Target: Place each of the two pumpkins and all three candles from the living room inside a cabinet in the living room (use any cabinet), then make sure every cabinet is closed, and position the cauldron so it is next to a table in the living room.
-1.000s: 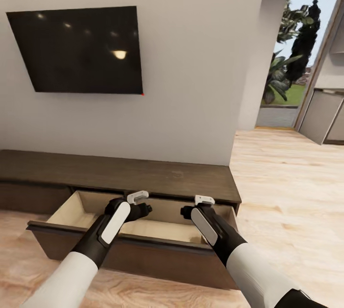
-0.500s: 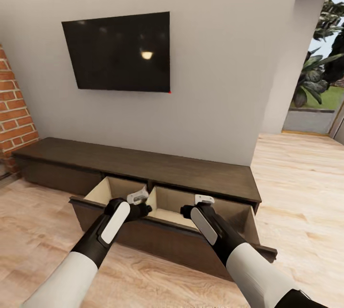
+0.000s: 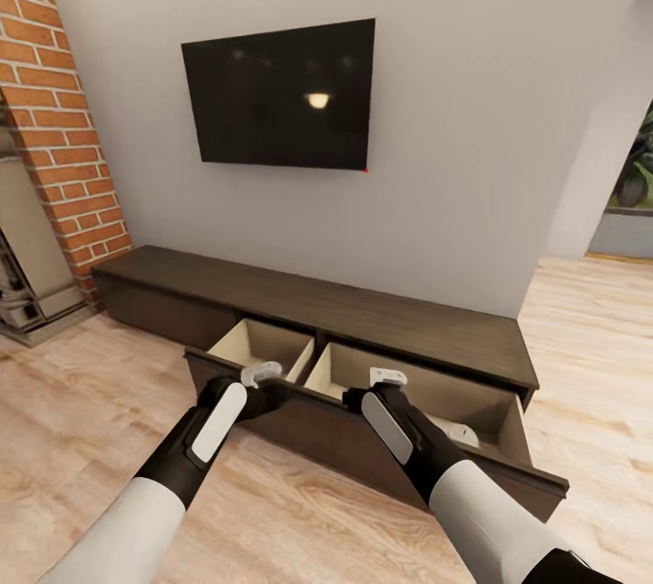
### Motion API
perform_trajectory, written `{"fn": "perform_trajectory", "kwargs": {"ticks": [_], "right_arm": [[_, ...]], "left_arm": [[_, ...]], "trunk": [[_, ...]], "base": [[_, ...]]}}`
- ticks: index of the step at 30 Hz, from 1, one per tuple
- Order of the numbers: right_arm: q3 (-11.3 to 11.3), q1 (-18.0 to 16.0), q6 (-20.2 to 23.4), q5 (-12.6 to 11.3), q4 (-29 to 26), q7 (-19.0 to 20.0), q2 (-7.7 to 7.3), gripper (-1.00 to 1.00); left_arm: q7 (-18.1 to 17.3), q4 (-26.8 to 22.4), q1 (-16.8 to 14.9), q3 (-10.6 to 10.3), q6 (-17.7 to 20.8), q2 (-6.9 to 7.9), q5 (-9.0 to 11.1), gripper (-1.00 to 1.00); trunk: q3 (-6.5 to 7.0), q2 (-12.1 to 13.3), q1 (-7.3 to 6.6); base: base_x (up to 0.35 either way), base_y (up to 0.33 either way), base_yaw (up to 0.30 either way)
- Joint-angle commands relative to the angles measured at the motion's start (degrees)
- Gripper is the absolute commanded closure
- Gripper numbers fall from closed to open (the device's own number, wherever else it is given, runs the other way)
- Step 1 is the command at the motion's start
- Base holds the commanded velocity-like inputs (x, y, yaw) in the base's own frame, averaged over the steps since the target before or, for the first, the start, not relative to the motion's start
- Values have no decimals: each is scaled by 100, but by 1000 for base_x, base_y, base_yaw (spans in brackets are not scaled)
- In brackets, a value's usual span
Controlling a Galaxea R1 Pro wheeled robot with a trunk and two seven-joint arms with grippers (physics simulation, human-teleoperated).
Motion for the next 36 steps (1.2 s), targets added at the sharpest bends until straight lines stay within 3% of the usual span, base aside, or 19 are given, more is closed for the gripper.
{"fn": "perform_trajectory", "kwargs": {"ticks": [1,14,25,36], "right_arm": [[18,-5,10,-50,-9,-54,-4,-100],[18,-5,10,-50,-9,-57,-4,-100],[27,-5,3,-50,-9,-53,-4,-100],[226,-5,-58,-50,-280,-49,-16,-100]], "left_arm": [[58,-4,-5,-12,4,2,59,-100],[58,-4,-6,-10,4,5,59,-100],[58,9,-6,-17,13,7,75,-100],[50,28,-6,-18,13,14,80,-100]], "trunk": [[-13,-3,-1],[-106,-3,-1],[-185,-3,-1],[-264,-3,-1]], "base": [[-2,1,206],[-22,0,201],[-235,108,195],[-259,173,194]]}}
